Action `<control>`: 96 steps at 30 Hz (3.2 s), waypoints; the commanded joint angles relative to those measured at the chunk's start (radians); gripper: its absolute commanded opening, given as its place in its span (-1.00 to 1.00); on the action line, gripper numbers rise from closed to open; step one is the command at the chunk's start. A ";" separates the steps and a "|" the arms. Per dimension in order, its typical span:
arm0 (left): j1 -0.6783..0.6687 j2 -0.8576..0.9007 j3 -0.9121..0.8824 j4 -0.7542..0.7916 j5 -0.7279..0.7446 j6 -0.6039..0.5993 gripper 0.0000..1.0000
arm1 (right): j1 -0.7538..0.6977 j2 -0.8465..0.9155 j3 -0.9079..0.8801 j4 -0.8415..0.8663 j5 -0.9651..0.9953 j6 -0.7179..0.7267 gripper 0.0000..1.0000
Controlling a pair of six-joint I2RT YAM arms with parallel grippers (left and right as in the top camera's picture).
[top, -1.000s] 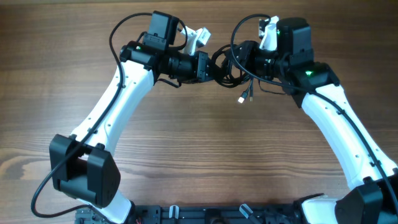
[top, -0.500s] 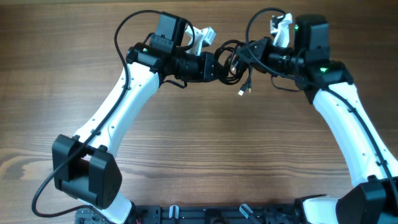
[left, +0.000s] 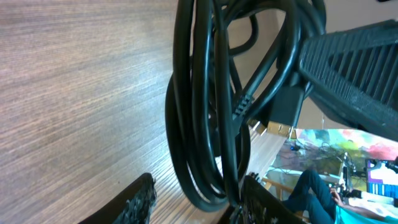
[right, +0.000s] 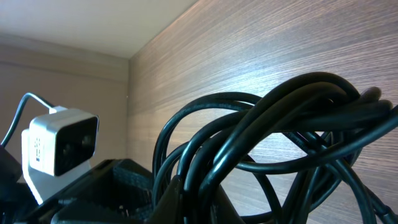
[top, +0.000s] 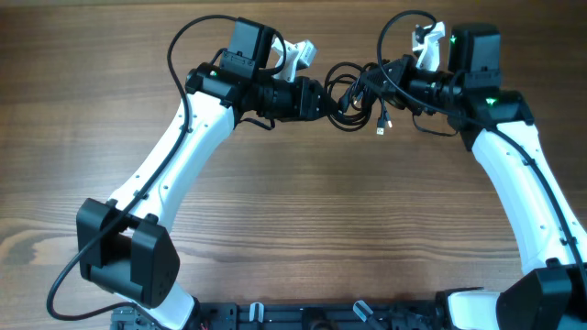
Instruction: Untangle cables
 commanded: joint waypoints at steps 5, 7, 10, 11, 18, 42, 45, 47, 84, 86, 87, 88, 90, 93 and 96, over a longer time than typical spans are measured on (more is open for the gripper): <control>0.005 -0.011 0.003 0.043 -0.072 0.012 -0.07 | 0.003 -0.037 0.018 0.000 -0.068 -0.030 -0.91; 0.001 -0.011 0.003 0.042 -0.131 -0.005 -0.10 | 0.003 -0.037 0.018 -0.001 -0.069 -0.039 -0.91; -0.009 -0.009 0.003 0.042 -0.238 -0.077 -0.16 | 0.003 -0.037 0.018 0.000 -0.072 -0.040 -0.91; -0.016 -0.004 0.003 0.042 -0.285 -0.099 -0.23 | 0.003 -0.037 0.018 0.000 -0.072 -0.041 -0.91; -0.060 0.053 0.003 0.083 -0.323 -0.147 -0.57 | 0.003 -0.037 0.018 0.000 -0.092 -0.044 -0.91; -0.064 0.123 0.001 -0.102 -0.548 -0.100 -0.92 | -0.166 -0.041 0.018 0.110 -0.157 -0.006 -0.91; -0.065 0.123 0.001 -0.095 -0.546 -0.062 -0.92 | -0.140 -0.041 0.018 0.046 -0.134 -0.054 -0.91; -0.065 0.121 0.001 -0.092 -0.543 -0.053 -0.92 | -0.113 -0.041 0.018 -0.002 -0.104 -0.093 -0.91; 0.063 0.045 0.001 -0.069 -0.235 -0.111 0.21 | 0.125 0.177 -0.031 -0.356 0.360 -0.225 0.41; 0.058 0.045 0.001 -0.064 -0.235 -0.115 0.21 | 0.117 0.177 -0.030 -0.340 0.363 -0.209 0.42; 0.053 0.048 0.001 -0.058 -0.235 -0.115 0.20 | 0.106 0.177 -0.028 -0.335 0.363 -0.197 0.42; 0.044 0.053 0.001 -0.050 -0.235 -0.119 0.20 | 0.092 0.177 -0.023 -0.332 0.363 -0.196 0.42; 0.026 0.067 0.001 -0.033 -0.238 -0.142 0.20 | 0.062 0.177 -0.013 -0.330 0.357 -0.197 0.42; -0.010 0.099 0.001 0.007 -0.246 -0.193 0.14 | 0.006 0.176 -0.003 -0.329 0.349 -0.203 0.42; -0.038 0.132 0.001 0.045 -0.251 -0.256 0.03 | -0.037 0.176 -0.002 -0.330 0.329 -0.233 0.42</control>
